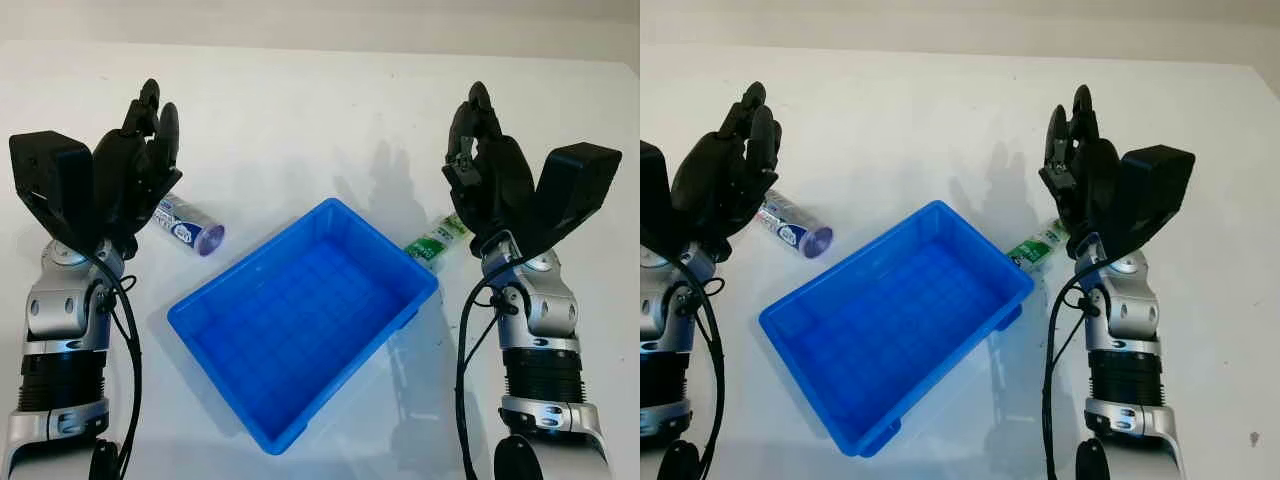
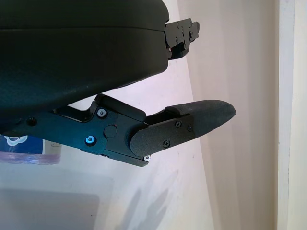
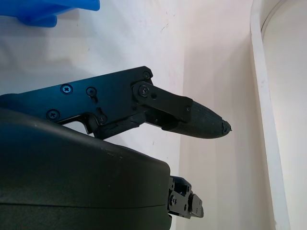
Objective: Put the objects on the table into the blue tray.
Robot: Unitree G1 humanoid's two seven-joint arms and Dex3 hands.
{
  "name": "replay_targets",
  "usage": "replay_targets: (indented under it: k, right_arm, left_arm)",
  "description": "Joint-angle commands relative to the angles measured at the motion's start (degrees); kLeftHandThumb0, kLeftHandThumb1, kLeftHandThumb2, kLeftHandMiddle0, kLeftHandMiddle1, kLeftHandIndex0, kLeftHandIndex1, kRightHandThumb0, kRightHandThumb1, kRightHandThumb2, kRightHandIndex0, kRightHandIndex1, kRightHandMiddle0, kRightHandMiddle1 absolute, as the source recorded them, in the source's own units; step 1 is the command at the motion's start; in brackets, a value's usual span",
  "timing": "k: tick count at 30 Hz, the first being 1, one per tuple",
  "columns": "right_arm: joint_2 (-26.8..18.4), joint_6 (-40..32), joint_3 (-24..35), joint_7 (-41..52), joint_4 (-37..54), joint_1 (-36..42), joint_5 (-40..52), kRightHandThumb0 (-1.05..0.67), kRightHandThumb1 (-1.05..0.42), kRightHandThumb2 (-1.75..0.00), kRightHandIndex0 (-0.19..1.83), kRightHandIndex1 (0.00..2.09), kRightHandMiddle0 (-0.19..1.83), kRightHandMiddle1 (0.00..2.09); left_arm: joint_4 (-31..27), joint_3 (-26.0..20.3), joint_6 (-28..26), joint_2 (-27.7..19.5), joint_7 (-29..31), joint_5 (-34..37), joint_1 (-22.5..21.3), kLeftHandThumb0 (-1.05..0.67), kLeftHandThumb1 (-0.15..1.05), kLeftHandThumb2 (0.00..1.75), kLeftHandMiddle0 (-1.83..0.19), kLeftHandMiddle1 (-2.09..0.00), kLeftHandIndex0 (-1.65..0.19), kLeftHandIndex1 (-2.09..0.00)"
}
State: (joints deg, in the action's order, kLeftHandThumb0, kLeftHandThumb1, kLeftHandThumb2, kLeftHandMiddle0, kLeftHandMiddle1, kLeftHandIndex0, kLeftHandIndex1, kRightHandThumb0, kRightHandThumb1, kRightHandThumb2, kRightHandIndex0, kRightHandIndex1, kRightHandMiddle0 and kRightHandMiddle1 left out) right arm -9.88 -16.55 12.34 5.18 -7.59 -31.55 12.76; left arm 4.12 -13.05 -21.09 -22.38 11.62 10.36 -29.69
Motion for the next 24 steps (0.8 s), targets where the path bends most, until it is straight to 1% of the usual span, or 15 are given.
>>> replay_targets:
  k: [1, 4, 7, 11, 14, 17, 18, 20, 21, 22, 23, 24]
  right_arm:
    - [-0.72, -0.14, 0.3, 0.19, 1.43, -0.19, 0.34, -0.62, -1.05, -0.7, -0.19, 0.0, -0.19, 0.0]
    - [-0.86, -0.59, 0.32, 0.19, 1.3, -0.39, 0.45, -0.62, -1.05, -0.7, -0.19, 0.0, -0.19, 0.0]
    - [-1.47, -0.72, 0.26, 0.75, 0.15, -1.14, 0.36, -0.61, -1.05, -0.7, -0.19, 0.0, -0.19, 0.0]
    - [-4.04, -0.99, 0.81, 3.71, -1.03, -2.96, 1.15, -0.64, -1.05, -0.68, -0.19, 0.0, -0.19, 0.0]
    - [-7.63, -0.22, 0.65, 7.65, -1.17, -4.69, 1.22, -0.65, -1.05, -0.63, -0.19, 0.0, -0.19, 0.0]
    - [-13.74, 1.17, -1.11, 12.78, -1.05, -6.89, -1.47, -0.64, -1.05, -0.45, -0.17, 0.01, -0.17, 0.01]
    - [-15.91, 1.12, -1.79, 14.6, -1.11, -7.8, -2.44, -0.64, -1.05, -0.32, -0.09, 0.05, -0.09, 0.05]
    - [-20.28, 1.2, -3.68, 17.32, -1.47, -9.79, -5.59, -0.61, -1.05, -0.18, 0.02, 0.11, 0.01, 0.13]
    - [-22.08, 1.53, -4.37, 18.88, -2.06, -10.83, -6.65, -0.58, -1.02, -0.12, 0.09, 0.15, 0.04, 0.22]
    - [-23.88, 2.54, -5.2, 20.69, -2.98, -11.84, -7.82, -0.53, -0.96, -0.08, 0.16, 0.19, 0.0, 0.5]
    - [-25.78, 3.81, -6.18, 22.68, -3.84, -12.7, -9.11, -0.51, -0.92, -0.06, 0.2, 0.22, -0.04, 0.66]
    - [-27.64, 4.53, -7.27, 24.52, -4.38, -13.47, -10.52, -0.51, -0.9, -0.05, 0.22, 0.23, -0.06, 0.75]
  left_arm:
    - [-0.83, 0.14, 0.74, -0.4, 0.28, -0.15, -0.43, -0.78, 1.05, 0.69, 0.18, -0.05, 0.18, -0.05]
    - [-1.14, 0.05, 0.33, -0.28, 0.25, 0.0, -0.3, -0.78, 1.05, 0.69, 0.17, -0.05, 0.18, -0.05]
    - [-0.2, 0.22, 0.62, -0.46, 0.52, -0.18, -0.72, -0.78, 1.05, 0.69, 0.18, -0.05, 0.18, -0.05]
    - [-0.55, 0.37, -1.11, -0.28, -0.97, -0.8, -1.21, -0.79, 1.05, 0.68, 0.16, -0.06, 0.17, -0.06]
    - [-0.4, 0.29, -1.05, -0.25, -1.01, -0.7, -1.39, -0.78, 1.05, 0.69, 0.17, -0.05, 0.17, -0.05]
    - [-0.48, -0.07, -0.83, -0.1, -1.17, -0.47, -1.46, -0.77, 1.05, 0.7, 0.17, -0.06, 0.17, -0.05]
    - [-0.42, -0.13, -0.58, -0.17, -0.95, -0.37, -1.41, -0.77, 1.05, 0.7, 0.17, -0.06, 0.17, -0.06]
    - [-0.2, -0.08, -0.01, -0.36, -0.4, -0.3, -1.34, -0.77, 1.05, 0.7, 0.17, -0.05, 0.18, -0.05]
    - [0.27, -0.02, 0.63, -0.59, 0.24, -0.26, -1.38, -0.77, 1.05, 0.71, 0.18, -0.05, 0.19, -0.05]
    - [0.75, -0.04, 1.09, -0.73, 0.69, -0.22, -1.48, -0.77, 1.05, 0.72, 0.19, -0.04, 0.19, -0.03]
    - [1.19, -0.09, 1.55, -0.78, 1.1, -0.15, -1.59, -0.77, 1.05, 0.72, 0.19, -0.04, 0.19, -0.02]
    - [1.6, -0.2, 1.92, -0.76, 1.32, -0.1, -1.74, -0.77, 1.05, 0.72, 0.19, -0.04, 0.19, -0.02]
